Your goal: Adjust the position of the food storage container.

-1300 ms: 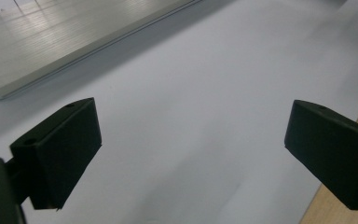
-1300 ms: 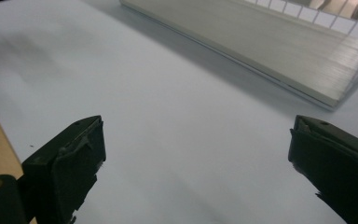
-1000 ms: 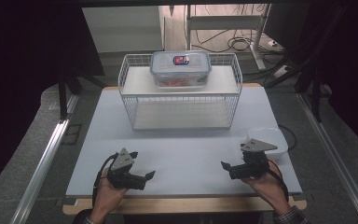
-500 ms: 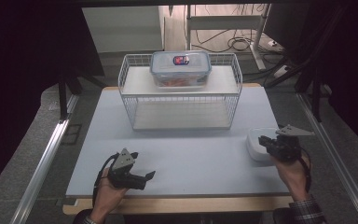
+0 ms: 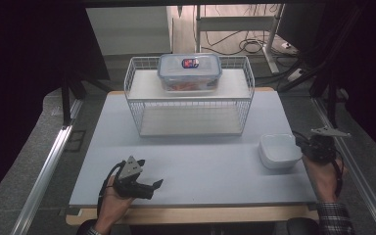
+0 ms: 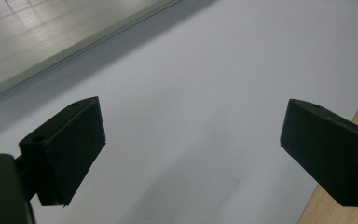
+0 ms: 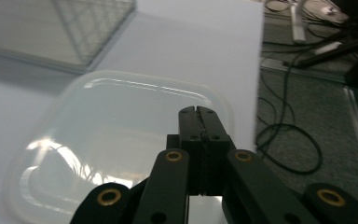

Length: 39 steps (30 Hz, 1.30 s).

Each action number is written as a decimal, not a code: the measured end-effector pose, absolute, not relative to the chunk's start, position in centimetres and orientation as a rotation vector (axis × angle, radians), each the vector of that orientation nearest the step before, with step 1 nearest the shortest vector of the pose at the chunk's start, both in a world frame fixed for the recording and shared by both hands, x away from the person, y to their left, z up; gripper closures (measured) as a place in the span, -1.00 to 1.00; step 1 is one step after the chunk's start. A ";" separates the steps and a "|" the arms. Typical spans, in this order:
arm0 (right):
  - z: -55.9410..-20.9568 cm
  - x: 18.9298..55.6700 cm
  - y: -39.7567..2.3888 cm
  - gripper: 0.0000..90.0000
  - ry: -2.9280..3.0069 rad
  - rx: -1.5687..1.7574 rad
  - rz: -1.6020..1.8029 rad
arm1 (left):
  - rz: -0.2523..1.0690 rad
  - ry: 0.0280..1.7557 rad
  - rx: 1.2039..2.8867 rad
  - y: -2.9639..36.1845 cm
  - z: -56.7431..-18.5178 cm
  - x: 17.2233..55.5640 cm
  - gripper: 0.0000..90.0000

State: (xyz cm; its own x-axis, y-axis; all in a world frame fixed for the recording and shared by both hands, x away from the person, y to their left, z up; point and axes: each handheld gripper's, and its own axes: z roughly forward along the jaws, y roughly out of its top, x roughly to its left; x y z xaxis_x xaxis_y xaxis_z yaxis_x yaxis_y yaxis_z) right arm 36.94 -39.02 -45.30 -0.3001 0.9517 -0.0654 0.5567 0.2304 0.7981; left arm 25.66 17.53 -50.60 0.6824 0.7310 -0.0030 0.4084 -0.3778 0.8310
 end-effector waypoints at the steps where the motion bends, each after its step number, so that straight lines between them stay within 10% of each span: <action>1: -45.4 37.1 -39.4 0.99 1.944 1.389 0.911 | 0.473 0.871 2.015 17.5 -50.6 25.6 -0.86; 18: -47.2 38.2 -39.8 0.99 1.985 1.442 0.878 | 0.486 0.856 2.046 17.1 -50.9 25.7 -0.86; 39: -47.4 36.2 -30.1 0.99 2.236 1.318 0.957 | 0.500 0.793 2.095 16.5 -51.0 25.5 -0.86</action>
